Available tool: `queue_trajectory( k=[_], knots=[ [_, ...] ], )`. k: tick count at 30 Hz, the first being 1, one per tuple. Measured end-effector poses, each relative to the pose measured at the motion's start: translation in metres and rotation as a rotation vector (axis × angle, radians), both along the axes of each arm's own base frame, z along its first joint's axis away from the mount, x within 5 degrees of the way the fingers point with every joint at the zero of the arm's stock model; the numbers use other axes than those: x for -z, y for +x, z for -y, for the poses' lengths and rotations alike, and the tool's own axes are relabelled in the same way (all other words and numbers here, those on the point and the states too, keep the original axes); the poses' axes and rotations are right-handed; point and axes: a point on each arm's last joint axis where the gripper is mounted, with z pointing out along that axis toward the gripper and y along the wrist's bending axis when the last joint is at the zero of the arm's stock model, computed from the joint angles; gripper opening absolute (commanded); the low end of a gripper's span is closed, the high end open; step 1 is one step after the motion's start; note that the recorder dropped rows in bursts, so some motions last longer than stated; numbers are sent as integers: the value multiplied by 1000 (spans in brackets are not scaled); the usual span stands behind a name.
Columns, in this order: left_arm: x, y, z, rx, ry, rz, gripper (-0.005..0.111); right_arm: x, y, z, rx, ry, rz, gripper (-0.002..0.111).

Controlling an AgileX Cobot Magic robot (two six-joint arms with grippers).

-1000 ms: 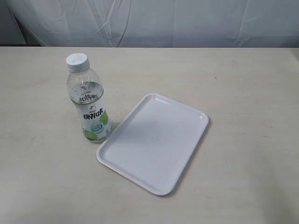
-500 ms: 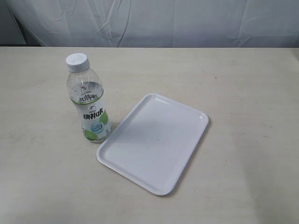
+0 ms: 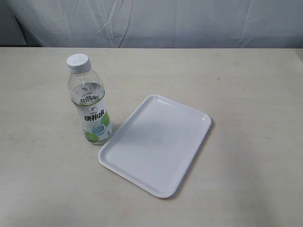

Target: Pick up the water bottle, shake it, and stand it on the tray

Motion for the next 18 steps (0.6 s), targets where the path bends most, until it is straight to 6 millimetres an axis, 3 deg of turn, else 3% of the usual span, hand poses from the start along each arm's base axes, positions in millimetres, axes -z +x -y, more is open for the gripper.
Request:
queue_trajectory(
  k=[3, 6, 8, 11, 14, 18],
  knots=[
    [0, 0, 0, 0, 0, 0, 0, 5, 44, -29, -118, -193, -214, -1],
    [0, 0, 0, 0, 0, 0, 0, 34, 85, -67, -237, -330, -431, -1],
    [0, 0, 0, 0, 0, 0, 0, 56, 98, -93, -321, -399, -483, -1],
    [0, 0, 0, 0, 0, 0, 0, 85, 102, -135, -466, -458, -443, -1],
    [0, 0, 0, 0, 0, 0, 0, 109, 91, -172, -583, -422, -364, -1],
    [0, 0, 0, 0, 0, 0, 0, 128, 79, -199, -647, -328, -326, -1]
  ],
)
